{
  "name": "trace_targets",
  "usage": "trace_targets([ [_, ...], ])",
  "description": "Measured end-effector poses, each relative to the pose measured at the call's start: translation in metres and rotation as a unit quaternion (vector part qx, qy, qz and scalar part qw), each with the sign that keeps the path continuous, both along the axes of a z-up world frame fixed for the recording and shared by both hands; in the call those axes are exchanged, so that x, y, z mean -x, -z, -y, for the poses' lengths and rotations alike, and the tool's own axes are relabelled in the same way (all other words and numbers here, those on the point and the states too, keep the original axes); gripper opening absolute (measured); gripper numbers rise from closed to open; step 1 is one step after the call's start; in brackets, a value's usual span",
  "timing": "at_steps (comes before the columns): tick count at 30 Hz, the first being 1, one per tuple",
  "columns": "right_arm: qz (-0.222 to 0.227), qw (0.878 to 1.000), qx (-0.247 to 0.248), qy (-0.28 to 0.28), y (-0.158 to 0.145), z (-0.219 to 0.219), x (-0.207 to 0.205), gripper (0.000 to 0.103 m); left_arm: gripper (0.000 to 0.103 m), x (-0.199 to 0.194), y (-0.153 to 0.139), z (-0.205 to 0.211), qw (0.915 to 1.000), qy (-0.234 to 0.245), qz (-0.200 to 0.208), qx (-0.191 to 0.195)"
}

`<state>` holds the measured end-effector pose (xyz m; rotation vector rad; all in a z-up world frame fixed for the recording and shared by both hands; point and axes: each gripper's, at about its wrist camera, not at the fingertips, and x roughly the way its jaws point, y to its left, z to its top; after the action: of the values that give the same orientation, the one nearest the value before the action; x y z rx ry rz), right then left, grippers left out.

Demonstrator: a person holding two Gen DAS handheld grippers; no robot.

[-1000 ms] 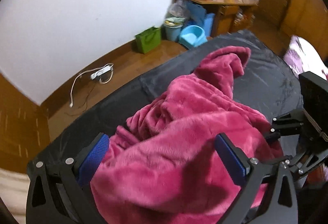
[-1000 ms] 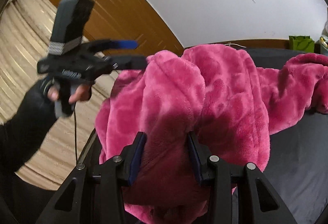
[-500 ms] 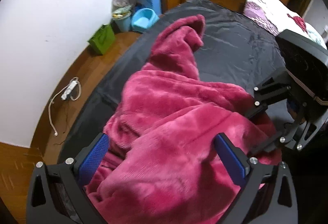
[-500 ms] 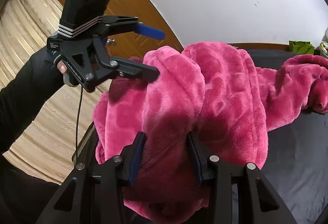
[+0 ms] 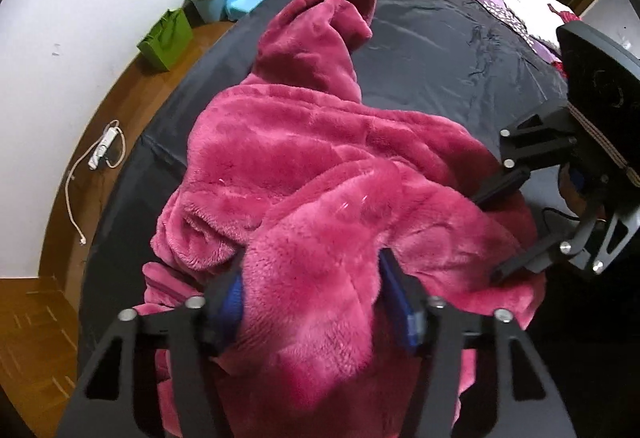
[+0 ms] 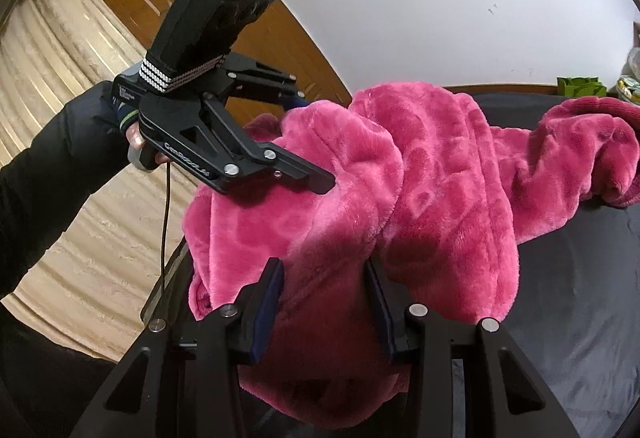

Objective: Fold clothes

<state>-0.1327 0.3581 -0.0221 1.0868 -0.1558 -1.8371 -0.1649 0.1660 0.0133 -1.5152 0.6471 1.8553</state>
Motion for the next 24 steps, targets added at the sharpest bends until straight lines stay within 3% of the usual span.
trace_targets([
  [4,-0.007,0.999,0.005,0.031,-0.007,-0.013,-0.005,0.044,0.036,-0.009,-0.011,0.008,0.9987,-0.033,-0.038,-0.007],
  [6,-0.01,0.999,0.009,0.052,-0.011,-0.023,-0.003,0.044,0.033,-0.018,-0.021,0.014,0.9961,-0.054,-0.069,-0.015],
  [10,-0.018,0.996,0.013,0.092,-0.017,-0.043,-0.003,0.044,0.029,-0.045,-0.052,0.04,0.9821,-0.122,-0.132,-0.058],
  [14,-0.019,0.992,0.002,0.122,-0.017,-0.051,0.0,0.044,0.027,-0.08,-0.085,0.092,0.9493,-0.231,-0.171,-0.128],
  [19,-0.009,0.99,-0.022,0.14,-0.013,-0.055,0.003,0.044,0.022,-0.143,-0.128,0.157,0.902,-0.316,-0.226,-0.188],
  [24,-0.02,0.99,-0.043,0.135,-0.018,-0.04,-0.006,0.044,0.017,-0.204,-0.155,0.219,0.8565,-0.391,-0.265,-0.208],
])
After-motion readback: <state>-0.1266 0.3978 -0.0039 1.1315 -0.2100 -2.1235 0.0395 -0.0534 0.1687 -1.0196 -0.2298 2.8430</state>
